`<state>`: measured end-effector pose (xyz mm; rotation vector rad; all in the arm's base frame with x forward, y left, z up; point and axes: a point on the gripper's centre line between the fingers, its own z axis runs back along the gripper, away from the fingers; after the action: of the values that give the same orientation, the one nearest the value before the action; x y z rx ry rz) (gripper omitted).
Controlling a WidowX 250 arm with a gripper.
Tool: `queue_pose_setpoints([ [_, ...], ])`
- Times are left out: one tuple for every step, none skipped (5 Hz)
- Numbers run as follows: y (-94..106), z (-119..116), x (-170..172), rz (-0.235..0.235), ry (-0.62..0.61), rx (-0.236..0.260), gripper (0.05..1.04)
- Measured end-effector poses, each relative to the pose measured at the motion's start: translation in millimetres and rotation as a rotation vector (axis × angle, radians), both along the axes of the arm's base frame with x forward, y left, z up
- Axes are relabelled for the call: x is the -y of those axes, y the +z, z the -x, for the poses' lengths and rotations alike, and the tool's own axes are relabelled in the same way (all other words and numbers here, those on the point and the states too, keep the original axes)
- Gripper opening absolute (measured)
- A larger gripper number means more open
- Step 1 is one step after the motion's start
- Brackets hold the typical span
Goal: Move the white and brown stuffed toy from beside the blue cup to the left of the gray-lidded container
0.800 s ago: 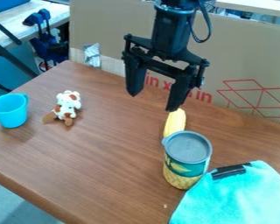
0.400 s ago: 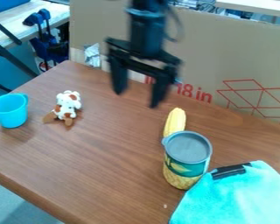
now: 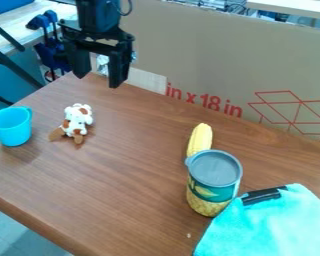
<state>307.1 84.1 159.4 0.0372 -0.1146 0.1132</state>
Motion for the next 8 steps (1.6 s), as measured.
queue_pose_setpoints([
  [-12.6,-15,-43,-0.019,0.072,0.122,1.001],
  [-26.4,-19,-61,-0.014,0.066,0.13,1.001],
  [-34.6,-21,-74,-0.005,0.084,0.11,1.001],
  [-58.6,-26,-87,0.066,0.138,0.04,1.001],
  [-75.4,-35,-89,0.079,0.16,-0.022,1.001],
  [-82.6,-37,-89,0.074,0.184,-0.031,1.001],
  [-92.3,-42,-86,0.088,0.204,-0.024,1.001],
  [-104.5,-41,-84,0.068,0.214,-0.033,1.001],
])
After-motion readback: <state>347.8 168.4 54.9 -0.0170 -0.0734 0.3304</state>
